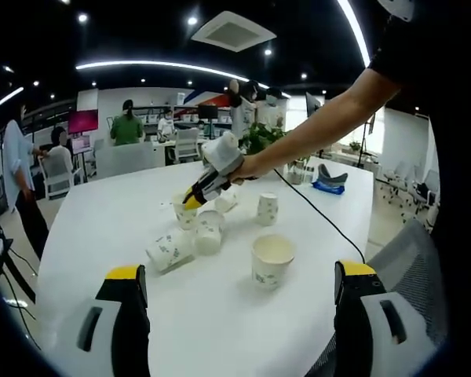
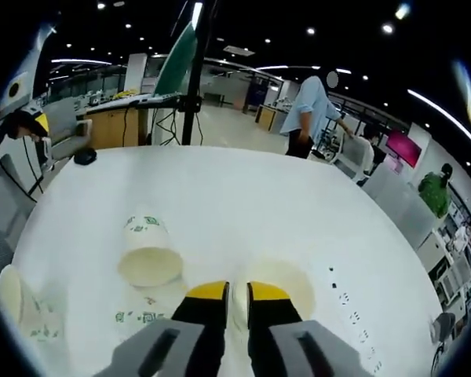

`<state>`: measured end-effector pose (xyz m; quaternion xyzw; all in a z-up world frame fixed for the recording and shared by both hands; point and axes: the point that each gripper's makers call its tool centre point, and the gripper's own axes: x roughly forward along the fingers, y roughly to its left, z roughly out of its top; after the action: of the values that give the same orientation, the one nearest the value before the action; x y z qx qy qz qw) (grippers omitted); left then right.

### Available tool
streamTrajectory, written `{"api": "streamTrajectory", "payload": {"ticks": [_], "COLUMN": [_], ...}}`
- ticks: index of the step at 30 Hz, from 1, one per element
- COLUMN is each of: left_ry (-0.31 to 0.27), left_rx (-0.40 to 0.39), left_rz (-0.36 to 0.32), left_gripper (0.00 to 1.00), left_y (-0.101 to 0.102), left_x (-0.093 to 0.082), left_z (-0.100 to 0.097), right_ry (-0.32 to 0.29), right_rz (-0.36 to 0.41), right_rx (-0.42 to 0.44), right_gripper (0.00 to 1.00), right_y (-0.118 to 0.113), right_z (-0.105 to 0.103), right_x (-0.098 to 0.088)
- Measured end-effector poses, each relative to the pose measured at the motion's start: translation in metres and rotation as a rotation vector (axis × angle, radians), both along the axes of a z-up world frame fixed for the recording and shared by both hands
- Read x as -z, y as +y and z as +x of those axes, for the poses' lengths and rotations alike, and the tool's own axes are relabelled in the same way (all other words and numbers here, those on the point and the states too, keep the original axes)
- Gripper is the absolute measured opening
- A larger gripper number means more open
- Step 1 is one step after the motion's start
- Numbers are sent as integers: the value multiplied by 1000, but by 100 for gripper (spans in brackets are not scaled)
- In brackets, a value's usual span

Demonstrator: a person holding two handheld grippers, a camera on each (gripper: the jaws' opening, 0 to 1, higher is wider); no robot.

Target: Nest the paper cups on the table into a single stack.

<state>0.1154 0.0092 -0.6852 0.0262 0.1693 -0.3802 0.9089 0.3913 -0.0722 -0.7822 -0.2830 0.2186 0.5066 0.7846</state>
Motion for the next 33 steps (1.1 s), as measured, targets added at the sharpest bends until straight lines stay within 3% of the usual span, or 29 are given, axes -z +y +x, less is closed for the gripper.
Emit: {"api": "streamTrajectory", "payload": {"ticks": [7,15,33], "left_ry": [3,0,0], "left_rx": [5,9,17], "left_rz": [0,-10,-23], "left_gripper": [99,99,99], "left_y": [-1,-2,-1], "left_x": [2,1,3], "left_z": [1,3,-6], "right_ry": [26,8,-68], "right_rz": [1,0,45], "right_rx": [18,14,14], "right_gripper": [1,0,0], "right_y": [0,2,2], "right_z": [6,3,-10], "right_x": [9,3,-46]}}
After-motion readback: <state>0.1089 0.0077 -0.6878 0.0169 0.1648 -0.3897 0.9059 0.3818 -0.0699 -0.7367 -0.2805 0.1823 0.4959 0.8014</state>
